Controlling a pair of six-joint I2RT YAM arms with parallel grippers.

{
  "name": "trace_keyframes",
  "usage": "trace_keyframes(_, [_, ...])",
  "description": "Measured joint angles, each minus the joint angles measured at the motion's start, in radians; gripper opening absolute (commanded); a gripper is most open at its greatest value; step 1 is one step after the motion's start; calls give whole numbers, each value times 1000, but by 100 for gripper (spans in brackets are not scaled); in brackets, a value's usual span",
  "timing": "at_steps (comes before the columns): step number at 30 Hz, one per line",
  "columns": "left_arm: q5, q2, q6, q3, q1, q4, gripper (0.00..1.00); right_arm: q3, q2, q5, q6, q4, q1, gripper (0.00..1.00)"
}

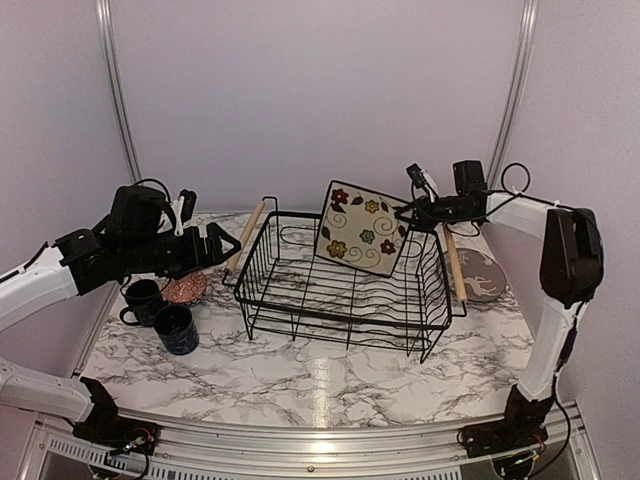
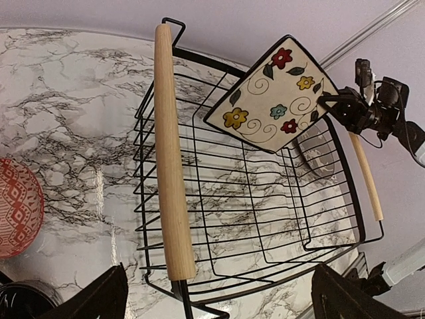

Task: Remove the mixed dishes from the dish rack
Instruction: Grab the plate from the dish rack, then place the plate with another plate.

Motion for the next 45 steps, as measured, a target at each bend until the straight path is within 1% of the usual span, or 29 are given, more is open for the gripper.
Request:
trace_keyframes(3, [5,4,-1,-3,0,13,99,-36,-24,0,81,58,4,0])
trace_keyframes(6, [9,13,-3,-7,-3,30,99,-37,-34,1,152,92,9,0])
trace_keyframes(9, [11,16,-3,-13,-5,35,99,-38,-50,2,268,79,13,0])
trace_keyframes(11, [10,16,-3,-16,-5,35,99,-39,-60,9,314,80,16,0])
trace_keyframes(23, [10,15,-3,-31,-5,42,99,-40,-86,11,521,80,16,0])
trace_keyframes(28, [10,15,-3,-34,-5,42,99,-81,-108,11,671,141,16,0])
trace_keyframes(32, [10,15,-3,-37,-5,43,99,-140,-127,7,833,233,16,0])
trace_keyframes(34, [10,14,-3,-40,-5,45,99,-180,-137,7,917,304,16,0])
trace_keyframes(41, [10,-10,-3,-60,-5,48,99,-347,-186,23,1306,625,-5,0])
trace_keyframes(45, [7,-31,-3,-73,-5,49,99,-386,-222,55,1450,725,-37,0])
